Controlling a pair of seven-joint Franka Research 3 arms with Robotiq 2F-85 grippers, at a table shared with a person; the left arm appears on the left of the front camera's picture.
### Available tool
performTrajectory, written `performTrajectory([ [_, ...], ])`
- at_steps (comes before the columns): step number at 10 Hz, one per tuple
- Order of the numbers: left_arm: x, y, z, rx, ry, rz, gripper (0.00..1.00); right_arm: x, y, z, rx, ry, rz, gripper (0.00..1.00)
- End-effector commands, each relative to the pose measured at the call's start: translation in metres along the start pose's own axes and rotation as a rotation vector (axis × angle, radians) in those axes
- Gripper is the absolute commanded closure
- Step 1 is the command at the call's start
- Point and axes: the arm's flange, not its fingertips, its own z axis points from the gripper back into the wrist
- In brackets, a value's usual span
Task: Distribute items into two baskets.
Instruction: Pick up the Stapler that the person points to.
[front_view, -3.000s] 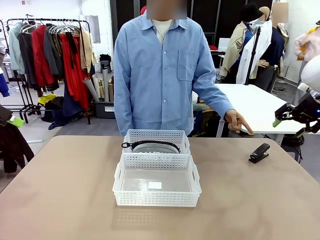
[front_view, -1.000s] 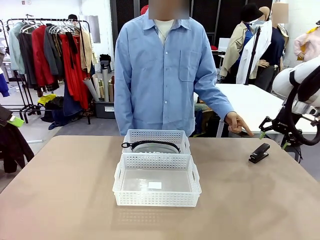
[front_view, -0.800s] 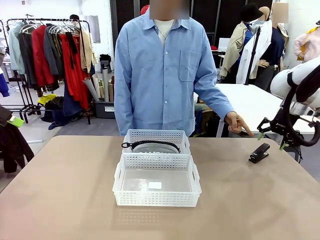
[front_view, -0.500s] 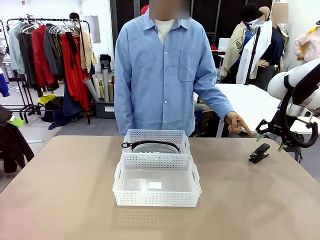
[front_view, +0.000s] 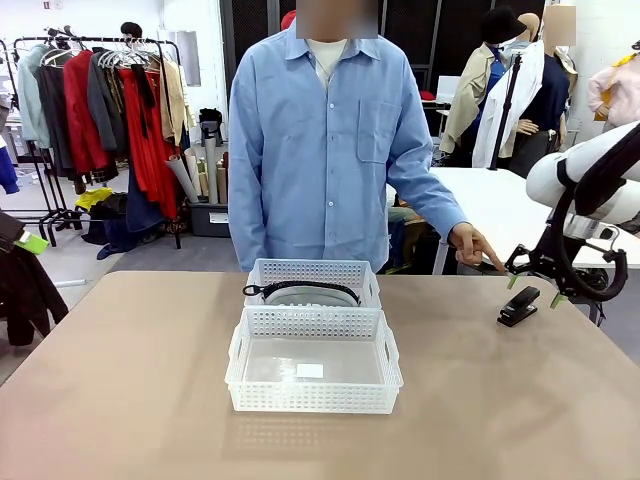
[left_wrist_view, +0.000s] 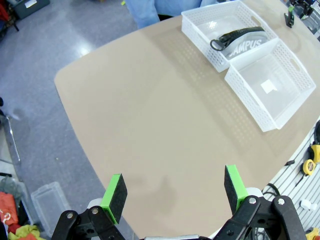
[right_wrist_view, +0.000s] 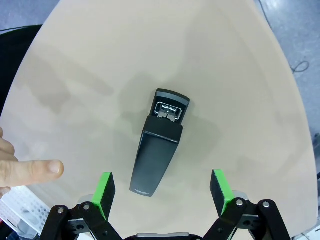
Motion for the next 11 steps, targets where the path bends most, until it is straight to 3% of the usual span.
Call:
performTrajectory([
  [1, -0.001, 0.0, -0.001, -0.006, -0.002, -0.006, 0.0, 0.0, 0.006, -0.006, -0.036, -0.033, -0.026, 0.0],
  [8, -0.001, 0.0, -0.001, -0.006, -0.002, -0.006, 0.0, 0.001, 0.008, -0.03, -0.068, -0.054, -0.035, 0.0],
  [11, -0.001, 0.0, -0.001, -0.006, -0.002, -0.006, 0.0, 0.0, 0.009, -0.031, -0.067, -0.061, -0.023, 0.28],
])
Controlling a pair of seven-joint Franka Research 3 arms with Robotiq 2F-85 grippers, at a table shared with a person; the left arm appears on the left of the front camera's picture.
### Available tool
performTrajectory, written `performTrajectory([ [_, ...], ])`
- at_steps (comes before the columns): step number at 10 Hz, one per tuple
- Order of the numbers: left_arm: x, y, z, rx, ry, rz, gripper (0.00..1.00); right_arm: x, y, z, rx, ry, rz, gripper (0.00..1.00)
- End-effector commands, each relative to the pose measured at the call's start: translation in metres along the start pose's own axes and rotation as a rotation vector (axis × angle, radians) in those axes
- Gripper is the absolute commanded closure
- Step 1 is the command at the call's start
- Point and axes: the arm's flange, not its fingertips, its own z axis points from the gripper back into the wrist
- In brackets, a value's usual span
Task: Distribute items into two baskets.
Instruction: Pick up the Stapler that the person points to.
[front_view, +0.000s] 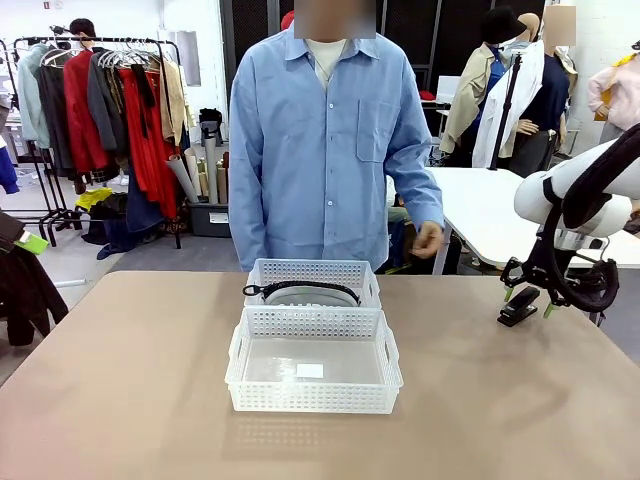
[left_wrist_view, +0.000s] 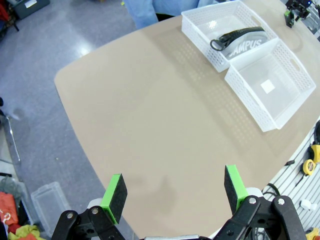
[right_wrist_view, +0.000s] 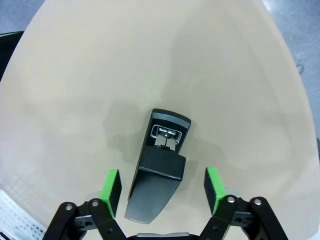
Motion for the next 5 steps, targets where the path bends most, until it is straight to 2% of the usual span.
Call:
performTrajectory([
  [1, -0.0009, -0.0005, -0.0007, -0.006, -0.002, -0.006, 0.0, -0.0051, 0.0045, -0.0007, -0.027, -0.024, -0.018, 0.38],
  [5, -0.0009, -0.0005, -0.0007, -0.006, -0.002, -0.006, 0.0, -0.0059, 0.0071, -0.0006, -0.037, -0.007, -0.013, 0.69],
])
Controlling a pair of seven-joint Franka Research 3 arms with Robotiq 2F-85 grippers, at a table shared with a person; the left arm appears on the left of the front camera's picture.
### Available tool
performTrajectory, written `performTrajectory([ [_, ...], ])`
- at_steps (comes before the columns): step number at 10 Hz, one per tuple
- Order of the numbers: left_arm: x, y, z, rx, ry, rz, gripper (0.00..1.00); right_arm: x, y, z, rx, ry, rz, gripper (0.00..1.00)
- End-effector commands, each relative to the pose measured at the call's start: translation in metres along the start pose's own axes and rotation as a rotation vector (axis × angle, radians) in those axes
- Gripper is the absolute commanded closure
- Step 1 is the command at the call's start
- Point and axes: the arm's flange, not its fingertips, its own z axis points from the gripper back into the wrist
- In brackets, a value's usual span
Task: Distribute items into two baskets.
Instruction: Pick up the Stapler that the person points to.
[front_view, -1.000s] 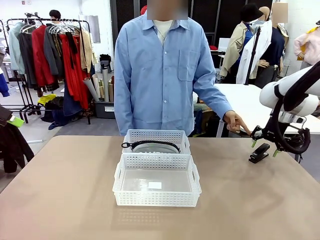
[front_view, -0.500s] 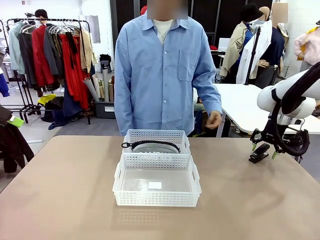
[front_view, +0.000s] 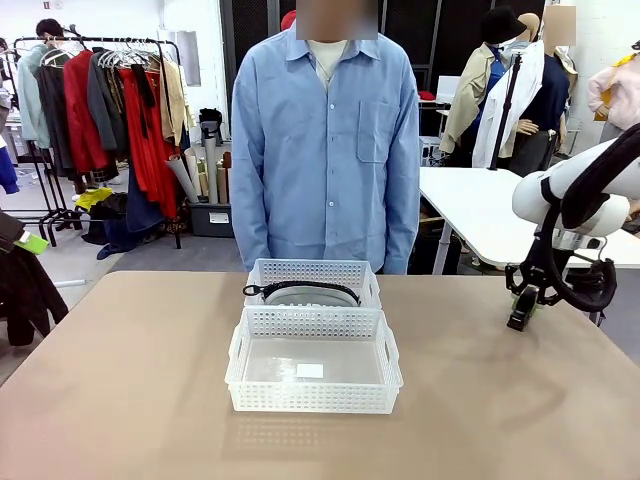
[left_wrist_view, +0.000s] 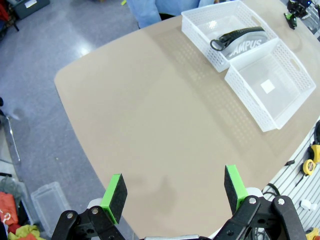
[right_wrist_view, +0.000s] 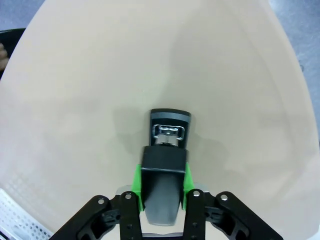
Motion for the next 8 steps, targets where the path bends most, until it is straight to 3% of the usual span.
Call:
performTrajectory([
  [1, -0.001, 0.0, -0.001, -0.006, -0.002, -0.006, 0.0, -0.004, 0.005, 0.0, -0.031, 0.004, -0.028, 0.73],
  [5, -0.001, 0.0, -0.001, -0.006, -0.002, -0.006, 0.0, -0.001, 0.005, 0.003, -0.056, 0.0, -0.03, 0.73],
  [8, -0.001, 0.0, -0.001, -0.006, -0.002, -0.006, 0.0, -0.005, 0.006, 0.013, -0.061, 0.023, 0.051, 0.73],
])
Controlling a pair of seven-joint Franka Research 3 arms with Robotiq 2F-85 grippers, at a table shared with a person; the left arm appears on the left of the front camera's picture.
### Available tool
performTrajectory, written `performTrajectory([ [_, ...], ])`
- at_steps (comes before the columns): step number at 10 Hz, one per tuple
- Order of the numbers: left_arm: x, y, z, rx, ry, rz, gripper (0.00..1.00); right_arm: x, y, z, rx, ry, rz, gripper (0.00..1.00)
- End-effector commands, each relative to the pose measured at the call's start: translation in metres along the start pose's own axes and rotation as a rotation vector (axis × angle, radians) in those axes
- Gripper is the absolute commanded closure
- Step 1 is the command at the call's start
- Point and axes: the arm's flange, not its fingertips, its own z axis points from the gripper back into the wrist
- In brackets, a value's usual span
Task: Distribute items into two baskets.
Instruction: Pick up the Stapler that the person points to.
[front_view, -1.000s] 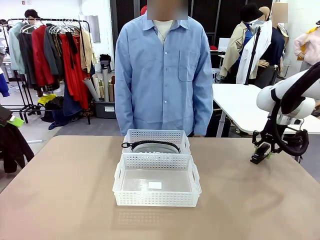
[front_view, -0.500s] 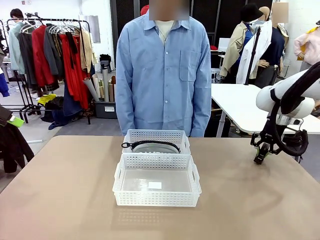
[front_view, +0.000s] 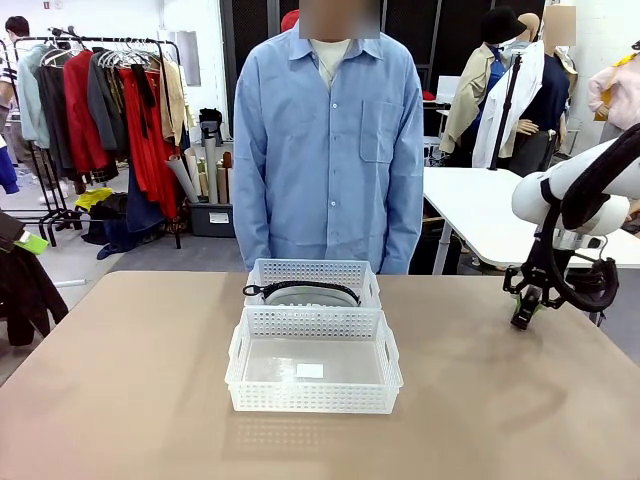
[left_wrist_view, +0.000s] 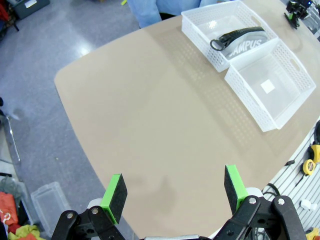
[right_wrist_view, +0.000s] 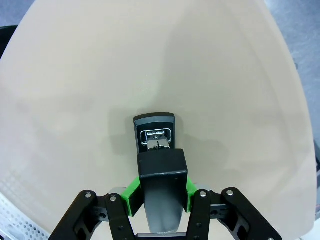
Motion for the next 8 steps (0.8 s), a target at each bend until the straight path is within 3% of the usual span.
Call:
performTrajectory([
  [1, -0.001, 0.0, -0.001, -0.006, -0.002, -0.006, 0.0, -0.008, 0.009, 0.019, -0.035, 0.015, 0.104, 0.73],
  [5, -0.001, 0.0, -0.001, -0.006, -0.002, -0.006, 0.0, -0.059, 0.017, 0.059, -0.072, 0.07, 0.304, 0.73],
  [8, -0.001, 0.0, -0.001, -0.006, -0.002, -0.006, 0.0, -0.108, 0.02, 0.088, -0.152, 0.141, 0.539, 0.73],
])
